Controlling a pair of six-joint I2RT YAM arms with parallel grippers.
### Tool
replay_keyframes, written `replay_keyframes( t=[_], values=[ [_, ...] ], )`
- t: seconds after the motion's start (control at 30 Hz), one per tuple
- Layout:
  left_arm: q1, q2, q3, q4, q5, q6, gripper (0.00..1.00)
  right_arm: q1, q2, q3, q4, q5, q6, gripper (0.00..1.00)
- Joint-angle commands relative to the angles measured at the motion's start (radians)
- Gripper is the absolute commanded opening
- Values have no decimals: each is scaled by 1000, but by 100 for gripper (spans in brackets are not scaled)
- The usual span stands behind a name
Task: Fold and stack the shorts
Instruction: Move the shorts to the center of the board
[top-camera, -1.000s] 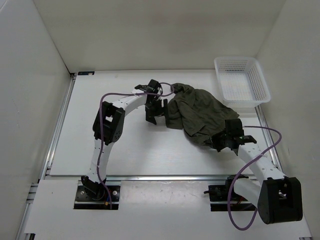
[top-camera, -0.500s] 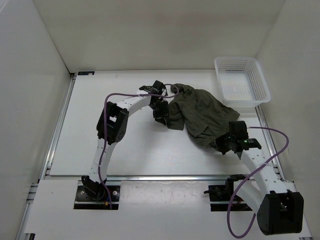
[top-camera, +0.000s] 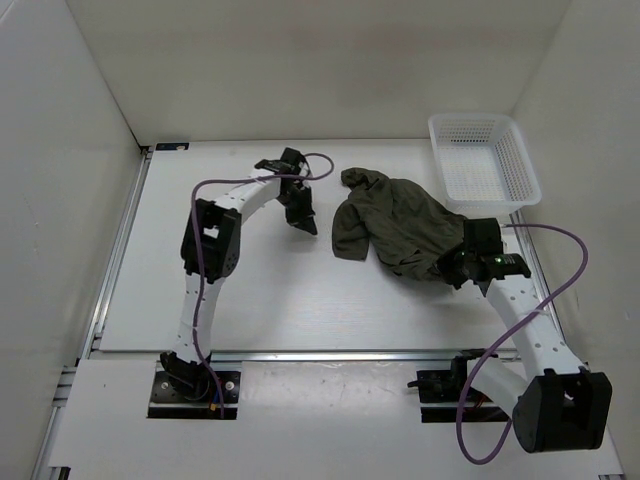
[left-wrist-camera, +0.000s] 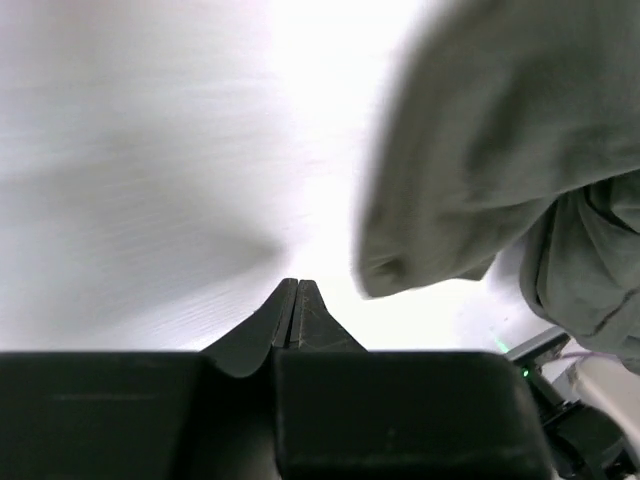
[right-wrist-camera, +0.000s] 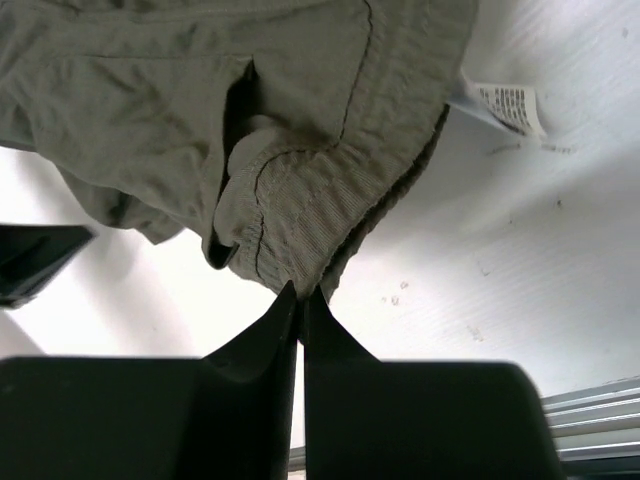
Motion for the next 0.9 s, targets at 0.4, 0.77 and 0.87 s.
replay_keyframes(
  t=[0.4,0.77,0.87],
  values=[
    [-41,-139,-17,-34,-58,22,95,-25,63,110,-12,62,-105,0],
    [-133,18,52,-25,-129,-35,88,-54,1,79,-41,44,-114,0],
    [-133,51,64,-25,-153,-58,75,-54,-9,79,-52,44,-123,0]
  ],
)
